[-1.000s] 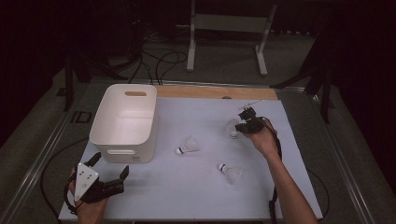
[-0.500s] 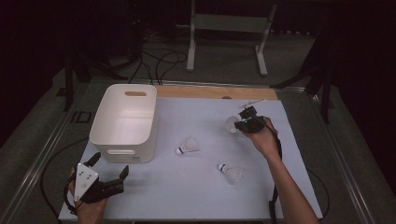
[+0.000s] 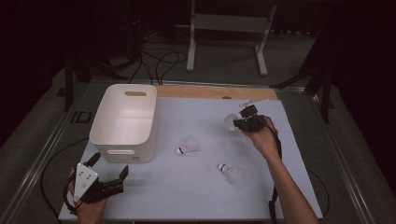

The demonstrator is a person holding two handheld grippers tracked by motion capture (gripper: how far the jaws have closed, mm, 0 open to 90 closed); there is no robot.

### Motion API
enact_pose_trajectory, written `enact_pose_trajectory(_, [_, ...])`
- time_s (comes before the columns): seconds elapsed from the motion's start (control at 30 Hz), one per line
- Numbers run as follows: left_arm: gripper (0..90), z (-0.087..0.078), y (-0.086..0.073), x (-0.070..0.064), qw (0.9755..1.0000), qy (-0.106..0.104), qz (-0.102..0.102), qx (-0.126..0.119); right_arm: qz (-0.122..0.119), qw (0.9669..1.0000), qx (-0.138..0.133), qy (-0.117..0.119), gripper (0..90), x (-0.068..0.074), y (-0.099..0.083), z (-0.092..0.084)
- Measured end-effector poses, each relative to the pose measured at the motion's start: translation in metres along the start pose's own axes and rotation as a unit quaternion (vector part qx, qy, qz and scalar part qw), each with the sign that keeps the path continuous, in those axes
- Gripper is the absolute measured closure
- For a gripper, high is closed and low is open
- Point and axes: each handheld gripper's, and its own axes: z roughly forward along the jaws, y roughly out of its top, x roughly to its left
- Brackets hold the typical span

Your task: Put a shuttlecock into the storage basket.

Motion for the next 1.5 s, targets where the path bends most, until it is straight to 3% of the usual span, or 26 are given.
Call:
enact_pose_trajectory(0.37, [0.4,0.000,0.000,0.000,1.0000,0.000,0.000,0.000,0.009,0.9997,-0.022,0.011,87.8,0.000,0.004,-0.010])
enact_pose_trajectory(1.5, [0.4,0.000,0.000,-0.001,1.0000,-0.002,0.001,0.000,-0.015,0.9975,-0.067,0.014,88.1,0.018,0.020,-0.032])
